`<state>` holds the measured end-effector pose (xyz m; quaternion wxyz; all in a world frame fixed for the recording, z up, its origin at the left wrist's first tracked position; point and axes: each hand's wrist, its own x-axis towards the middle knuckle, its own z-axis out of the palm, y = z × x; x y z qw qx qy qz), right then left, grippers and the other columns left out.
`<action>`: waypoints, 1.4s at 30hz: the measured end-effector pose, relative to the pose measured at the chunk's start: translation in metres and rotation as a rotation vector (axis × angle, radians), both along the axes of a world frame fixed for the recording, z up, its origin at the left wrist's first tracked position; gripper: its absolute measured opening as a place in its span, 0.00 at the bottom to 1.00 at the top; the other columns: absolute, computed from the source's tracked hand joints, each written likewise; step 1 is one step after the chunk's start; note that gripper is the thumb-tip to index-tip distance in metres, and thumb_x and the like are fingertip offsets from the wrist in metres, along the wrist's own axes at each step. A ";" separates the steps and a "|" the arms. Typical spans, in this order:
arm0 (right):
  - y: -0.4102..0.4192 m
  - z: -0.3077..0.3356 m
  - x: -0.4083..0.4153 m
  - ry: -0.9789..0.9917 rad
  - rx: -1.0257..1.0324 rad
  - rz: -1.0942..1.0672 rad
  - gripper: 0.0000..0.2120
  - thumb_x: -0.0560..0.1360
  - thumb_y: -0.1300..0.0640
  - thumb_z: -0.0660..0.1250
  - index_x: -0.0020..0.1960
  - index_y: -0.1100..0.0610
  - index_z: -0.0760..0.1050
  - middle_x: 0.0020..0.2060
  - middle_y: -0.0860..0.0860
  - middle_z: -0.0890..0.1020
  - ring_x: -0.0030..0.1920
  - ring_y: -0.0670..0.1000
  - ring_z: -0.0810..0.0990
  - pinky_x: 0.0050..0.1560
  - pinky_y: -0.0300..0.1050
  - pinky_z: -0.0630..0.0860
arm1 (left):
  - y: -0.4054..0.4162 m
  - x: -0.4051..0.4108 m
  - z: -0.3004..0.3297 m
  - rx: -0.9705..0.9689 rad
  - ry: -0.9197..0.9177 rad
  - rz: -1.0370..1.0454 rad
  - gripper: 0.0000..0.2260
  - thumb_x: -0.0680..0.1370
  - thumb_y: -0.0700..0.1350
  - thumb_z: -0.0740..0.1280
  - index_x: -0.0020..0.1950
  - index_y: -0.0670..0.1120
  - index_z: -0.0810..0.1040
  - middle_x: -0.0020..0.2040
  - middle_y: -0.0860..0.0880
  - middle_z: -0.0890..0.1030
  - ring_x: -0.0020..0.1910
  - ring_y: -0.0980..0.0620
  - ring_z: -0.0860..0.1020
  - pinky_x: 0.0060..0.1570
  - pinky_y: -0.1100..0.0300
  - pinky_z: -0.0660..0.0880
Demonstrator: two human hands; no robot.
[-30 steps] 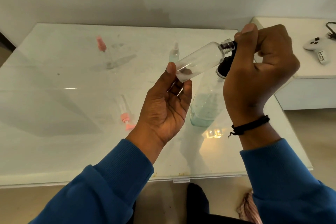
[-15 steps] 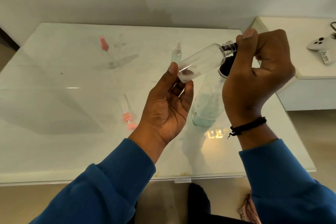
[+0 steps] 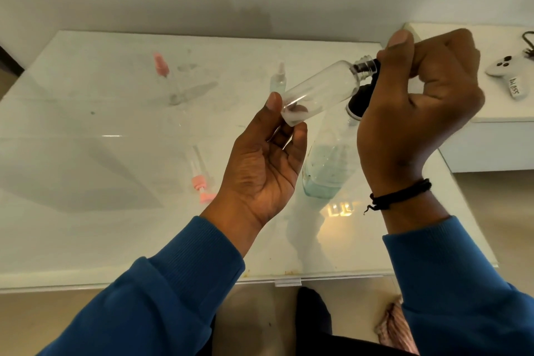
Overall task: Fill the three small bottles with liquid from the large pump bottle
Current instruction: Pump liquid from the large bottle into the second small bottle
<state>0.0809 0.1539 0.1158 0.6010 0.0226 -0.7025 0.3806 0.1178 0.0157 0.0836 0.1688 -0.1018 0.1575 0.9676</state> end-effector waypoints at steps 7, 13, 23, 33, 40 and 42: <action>0.000 -0.003 0.000 -0.016 0.021 -0.007 0.19 0.80 0.61 0.67 0.31 0.64 0.73 0.31 0.58 0.75 0.34 0.60 0.73 0.37 0.53 0.70 | 0.000 0.001 0.000 -0.006 -0.009 0.008 0.33 0.64 0.46 0.78 0.68 0.41 0.77 0.50 0.44 0.83 0.41 0.52 0.81 0.35 0.63 0.80; -0.001 -0.005 0.001 -0.009 0.038 -0.017 0.19 0.80 0.60 0.68 0.31 0.63 0.73 0.29 0.58 0.74 0.34 0.58 0.72 0.36 0.51 0.69 | 0.000 0.001 0.002 -0.006 -0.022 0.017 0.31 0.67 0.46 0.76 0.69 0.41 0.76 0.50 0.44 0.83 0.40 0.51 0.82 0.34 0.63 0.80; 0.002 -0.003 0.002 -0.001 0.018 -0.011 0.20 0.80 0.59 0.69 0.31 0.63 0.73 0.28 0.57 0.76 0.33 0.58 0.72 0.40 0.42 0.67 | -0.001 0.001 0.003 -0.034 -0.023 0.036 0.28 0.66 0.46 0.76 0.64 0.42 0.79 0.50 0.45 0.83 0.42 0.52 0.81 0.35 0.64 0.80; 0.001 -0.005 0.000 0.001 0.023 -0.007 0.20 0.80 0.61 0.67 0.30 0.64 0.72 0.29 0.59 0.75 0.33 0.58 0.72 0.36 0.56 0.69 | 0.000 0.002 0.005 -0.043 -0.024 0.037 0.26 0.65 0.46 0.76 0.62 0.42 0.80 0.51 0.44 0.83 0.43 0.52 0.81 0.35 0.64 0.80; 0.007 -0.004 -0.003 0.005 0.013 0.057 0.20 0.80 0.63 0.67 0.30 0.64 0.71 0.28 0.60 0.74 0.33 0.54 0.70 0.35 0.48 0.68 | 0.000 0.002 0.005 -0.043 -0.018 0.028 0.25 0.67 0.46 0.75 0.62 0.41 0.79 0.51 0.44 0.84 0.42 0.52 0.82 0.35 0.64 0.80; 0.005 -0.003 -0.002 0.014 0.001 0.092 0.19 0.80 0.64 0.67 0.30 0.64 0.71 0.28 0.60 0.74 0.34 0.46 0.68 0.37 0.38 0.65 | -0.001 0.001 0.004 -0.037 -0.020 0.031 0.26 0.68 0.46 0.75 0.64 0.41 0.79 0.52 0.43 0.83 0.43 0.52 0.82 0.35 0.64 0.81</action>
